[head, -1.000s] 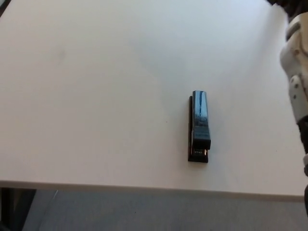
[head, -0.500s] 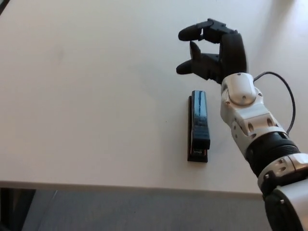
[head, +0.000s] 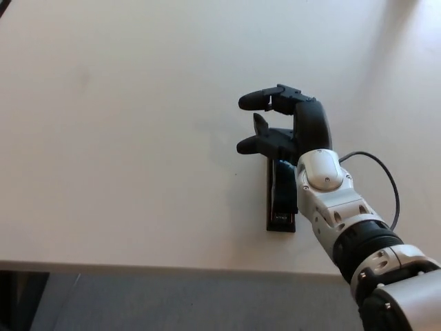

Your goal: The robot uses its right hand to press on the stapler that is in the middle of the desk

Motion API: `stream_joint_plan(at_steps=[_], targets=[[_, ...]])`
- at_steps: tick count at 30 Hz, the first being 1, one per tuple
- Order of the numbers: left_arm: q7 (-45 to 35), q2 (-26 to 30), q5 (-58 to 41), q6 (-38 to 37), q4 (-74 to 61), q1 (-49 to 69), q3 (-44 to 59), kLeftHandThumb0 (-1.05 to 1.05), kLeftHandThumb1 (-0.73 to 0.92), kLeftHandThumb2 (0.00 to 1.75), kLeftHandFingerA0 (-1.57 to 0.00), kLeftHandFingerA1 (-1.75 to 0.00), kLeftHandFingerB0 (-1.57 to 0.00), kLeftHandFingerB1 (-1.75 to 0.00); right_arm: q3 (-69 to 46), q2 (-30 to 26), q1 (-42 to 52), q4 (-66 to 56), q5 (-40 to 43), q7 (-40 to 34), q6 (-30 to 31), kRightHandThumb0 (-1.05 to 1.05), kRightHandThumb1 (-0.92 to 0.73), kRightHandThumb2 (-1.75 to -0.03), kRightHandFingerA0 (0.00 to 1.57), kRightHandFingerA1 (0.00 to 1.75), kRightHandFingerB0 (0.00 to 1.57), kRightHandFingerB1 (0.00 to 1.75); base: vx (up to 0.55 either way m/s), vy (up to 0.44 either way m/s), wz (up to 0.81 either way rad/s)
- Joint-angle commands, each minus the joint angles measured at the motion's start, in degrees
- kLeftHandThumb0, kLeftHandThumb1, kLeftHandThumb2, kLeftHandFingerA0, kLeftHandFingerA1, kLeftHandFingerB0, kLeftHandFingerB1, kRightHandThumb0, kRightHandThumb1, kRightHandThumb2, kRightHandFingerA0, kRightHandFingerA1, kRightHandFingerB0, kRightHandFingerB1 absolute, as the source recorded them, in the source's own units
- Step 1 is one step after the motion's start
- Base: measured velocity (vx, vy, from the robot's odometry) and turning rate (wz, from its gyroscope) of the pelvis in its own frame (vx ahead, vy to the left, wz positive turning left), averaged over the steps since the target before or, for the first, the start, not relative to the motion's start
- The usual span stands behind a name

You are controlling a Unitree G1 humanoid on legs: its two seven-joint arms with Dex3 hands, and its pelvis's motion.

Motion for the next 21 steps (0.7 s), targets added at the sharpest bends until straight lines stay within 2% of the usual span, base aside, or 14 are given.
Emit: stream_joint_plan(at_steps=[1,2,4,5,7,11,12,13,14,15,16,17,18,21], targets=[[0.08,1.28,0.20,-0.88,0.14,0.02,-0.17,-0.78,0.78,1.08,0.00,-0.39,-0.16,-0.34,0.24,0.49,1.98,1.20,-2.02,-1.08,-0.15,-0.09,-0.71,-0.73,1.23,0.70,0.76,1.06,0.00,0.000,0.00],[0.25,1.28,0.34,-0.77,0.07,-0.23,-0.31,-0.77,0.92,0.73,-0.11,-0.31,-0.14,-0.23,0.23,0.49,2.18,1.39,-2.15,-1.27,-0.20,-0.09,-0.73,-0.73,1.23,0.69,0.77,1.03,0.00,0.000,0.00],[0.17,1.29,0.31,-0.92,0.04,-0.22,-0.39,-0.77,0.92,0.74,-0.11,-0.31,-0.13,-0.23,0.29,0.72,2.83,1.71,-2.45,-1.39,0.03,-0.13,-0.74,-0.72,1.23,0.70,0.81,0.99,0.00,0.000,0.00],[0.10,1.19,0.20,-0.92,0.02,-0.31,-0.34,-0.75,0.78,1.09,0.00,-0.39,-0.15,-0.34,0.27,0.77,3.30,1.87,-2.48,-1.14,0.15,-0.13,-0.74,-0.74,1.22,0.67,0.81,0.94,0.00,0.000,0.00],[0.06,1.00,0.02,-0.88,-0.02,-0.43,-0.27,-0.77,0.78,1.09,0.00,-0.39,-0.16,-0.33,0.13,0.79,3.94,2.11,-2.51,-0.67,0.37,-0.14,-0.76,-0.71,1.23,0.66,0.79,0.95,0.00,0.000,0.00],[0.63,1.16,0.54,-0.53,-0.12,-0.46,-0.74,-0.70,0.75,1.09,-0.03,-0.42,-0.10,-0.35,-1.02,1.10,5.71,2.60,-1.99,-0.02,0.41,-0.16,-0.76,-0.68,1.26,0.70,0.75,1.04,0.00,0.000,0.00],[0.34,1.17,0.33,-0.59,-0.13,-0.34,-0.65,-0.76,0.92,0.74,-0.11,-0.31,-0.13,-0.23,-0.84,1.01,6.25,2.71,-2.51,-0.20,0.28,-0.16,-0.76,-0.68,1.27,0.69,0.75,1.03,0.00,0.000,0.00],[0.05,1.15,0.22,-1.00,-0.12,-0.14,-0.62,-0.75,0.78,1.09,0.00,-0.39,-0.15,-0.32,-0.78,0.90,7.04,2.87,-2.82,-0.25,0.04,-0.15,-0.75,-0.69,1.26,0.68,0.77,1.02,0.00,0.000,0.00],[-0.08,1.10,-0.05,-0.78,0.03,-0.25,-0.40,-0.76,0.78,1.09,0.00,-0.39,-0.15,-0.32,-0.91,0.80,7.50,3.05,-2.88,-0.12,-0.14,-0.14,-0.74,-0.69,1.22,0.64,0.76,1.01,0.00,0.000,0.00],[0.13,0.89,0.01,-0.89,0.08,0.21,-0.46,-0.74,0.92,0.72,-0.11,-0.31,-0.13,-0.23,-0.75,0.77,8.53,3.11,-3.24,-0.57,-0.49,-0.13,-0.72,-0.68,1.22,0.65,0.79,1.00,0.00,0.000,0.00],[0.08,0.88,-0.03,-0.65,0.15,0.20,-0.45,-0.78,0.78,1.09,0.00,-0.39,-0.16,-0.33,-0.95,0.73,9.03,3.13,-3.15,-0.50,-0.84,-0.12,-0.72,-0.69,1.23,0.66,0.79,1.00,0.00,0.000,0.00],[-0.25,0.57,-0.14,-1.14,0.11,2.23,-0.40,-0.79,0.79,1.09,0.00,-0.39,-0.16,-0.33,-0.29,1.03,11.51,3.01,-3.93,-1.27,-1.69,-0.14,-0.75,-0.67,1.22,0.64,0.81,0.98,0.00,0.000,0.00],[-0.44,0.34,-0.15,-1.60,0.12,3.65,-0.42,-0.76,0.92,0.73,-0.10,-0.30,-0.13,-0.23,0.12,1.22,13.13,2.93,-4.36,-1.52,-2.24,-0.15,-0.76,-0.66,1.23,0.64,0.80,0.97,0.00,0.000,0.00],[-1.32,-0.51,0.05,-2.76,-0.22,9.02,-0.83,-0.70,0.91,0.75,-0.07,-0.27,-0.08,-0.23,0.83,1.92,19.63,2.56,-4.78,-1.53,-4.17,-0.12,-0.73,-0.67,1.22,0.69,0.79,1.02,0.00,0.000,0.00]])
